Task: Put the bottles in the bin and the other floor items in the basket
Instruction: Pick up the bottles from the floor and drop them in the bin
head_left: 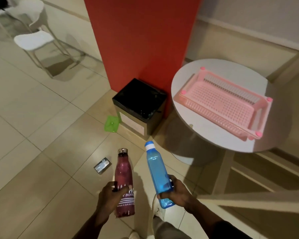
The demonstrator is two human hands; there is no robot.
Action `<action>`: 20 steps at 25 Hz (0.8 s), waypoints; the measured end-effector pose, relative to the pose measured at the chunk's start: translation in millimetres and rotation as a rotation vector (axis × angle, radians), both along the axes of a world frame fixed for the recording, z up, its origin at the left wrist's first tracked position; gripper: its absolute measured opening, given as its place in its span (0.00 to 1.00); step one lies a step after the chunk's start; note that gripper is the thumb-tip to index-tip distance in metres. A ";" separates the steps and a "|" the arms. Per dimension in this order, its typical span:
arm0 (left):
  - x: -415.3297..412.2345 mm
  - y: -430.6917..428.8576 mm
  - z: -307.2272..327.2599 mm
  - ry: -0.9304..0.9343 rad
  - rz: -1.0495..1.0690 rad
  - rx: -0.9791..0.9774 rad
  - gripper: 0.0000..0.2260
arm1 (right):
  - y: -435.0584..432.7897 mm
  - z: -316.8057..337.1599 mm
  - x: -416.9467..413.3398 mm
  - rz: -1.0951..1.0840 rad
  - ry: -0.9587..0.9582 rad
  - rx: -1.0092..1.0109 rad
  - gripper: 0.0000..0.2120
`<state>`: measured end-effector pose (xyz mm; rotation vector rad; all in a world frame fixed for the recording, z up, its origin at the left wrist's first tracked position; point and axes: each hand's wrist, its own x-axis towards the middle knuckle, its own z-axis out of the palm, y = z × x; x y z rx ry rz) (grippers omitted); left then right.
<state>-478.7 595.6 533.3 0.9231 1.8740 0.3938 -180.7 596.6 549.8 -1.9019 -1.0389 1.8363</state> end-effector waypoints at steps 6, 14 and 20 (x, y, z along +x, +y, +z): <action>17.6 62.9 5.6 -0.076 0.120 0.020 0.30 | 89.9 -3.5 12.7 0.097 0.010 -0.021 0.39; -7.3 136.1 -6.3 -0.085 0.118 -0.003 0.34 | 165.9 -3.4 -21.2 0.135 0.071 -0.074 0.39; -27.1 206.9 -10.4 -0.071 0.057 -0.008 0.33 | 218.4 7.3 -56.8 0.106 0.047 -0.034 0.36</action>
